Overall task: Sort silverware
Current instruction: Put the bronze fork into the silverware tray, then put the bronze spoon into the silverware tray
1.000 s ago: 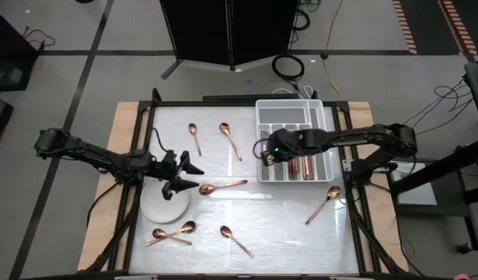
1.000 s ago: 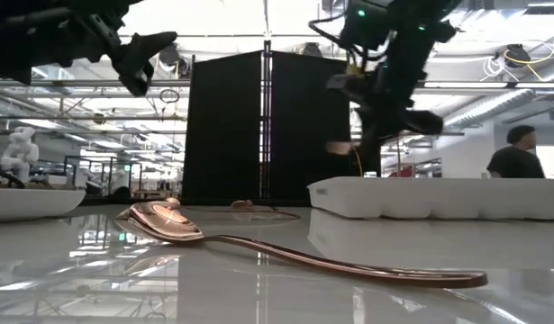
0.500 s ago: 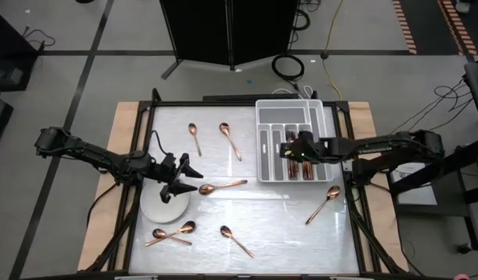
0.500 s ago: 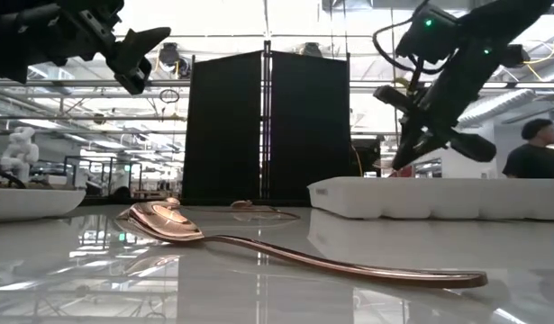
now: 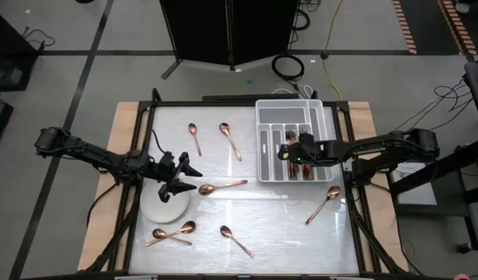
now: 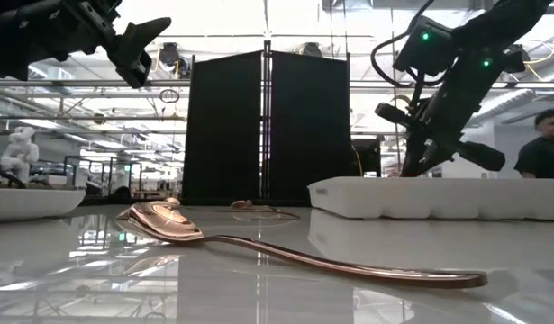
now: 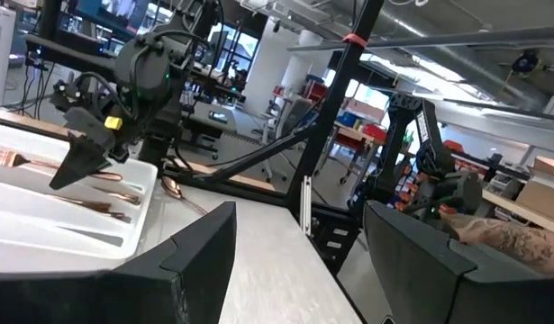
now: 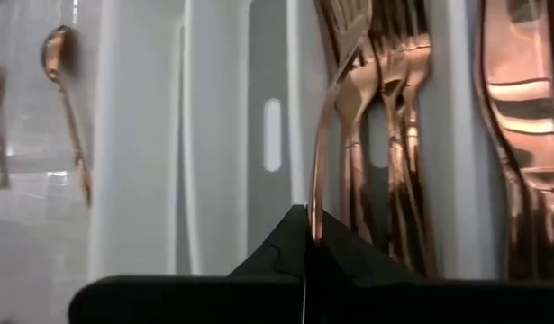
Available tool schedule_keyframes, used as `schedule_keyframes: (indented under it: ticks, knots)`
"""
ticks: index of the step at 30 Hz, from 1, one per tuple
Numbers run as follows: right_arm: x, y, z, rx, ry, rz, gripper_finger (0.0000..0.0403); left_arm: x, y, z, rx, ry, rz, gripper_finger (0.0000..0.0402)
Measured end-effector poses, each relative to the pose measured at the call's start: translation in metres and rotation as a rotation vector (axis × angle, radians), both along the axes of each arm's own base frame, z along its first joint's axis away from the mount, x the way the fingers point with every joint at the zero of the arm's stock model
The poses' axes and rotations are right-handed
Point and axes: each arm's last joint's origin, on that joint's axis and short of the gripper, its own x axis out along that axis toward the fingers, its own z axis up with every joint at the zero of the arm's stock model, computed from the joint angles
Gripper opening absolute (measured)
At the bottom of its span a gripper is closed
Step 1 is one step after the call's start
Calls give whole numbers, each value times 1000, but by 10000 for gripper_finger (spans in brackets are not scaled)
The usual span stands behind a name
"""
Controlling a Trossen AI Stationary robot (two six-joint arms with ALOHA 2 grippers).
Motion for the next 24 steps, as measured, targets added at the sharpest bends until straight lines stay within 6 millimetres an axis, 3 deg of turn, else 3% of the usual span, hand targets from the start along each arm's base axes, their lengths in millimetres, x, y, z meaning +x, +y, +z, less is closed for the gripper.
schedule_keyframes:
  ticks: [11,24]
  knots:
    - [-2,0,-7,9,72,-4,5,0,0,0,-1,-2,3,242]
    - [-6,-2,-2,33,71,37,91,0,0,0,-1,-1,3,242]
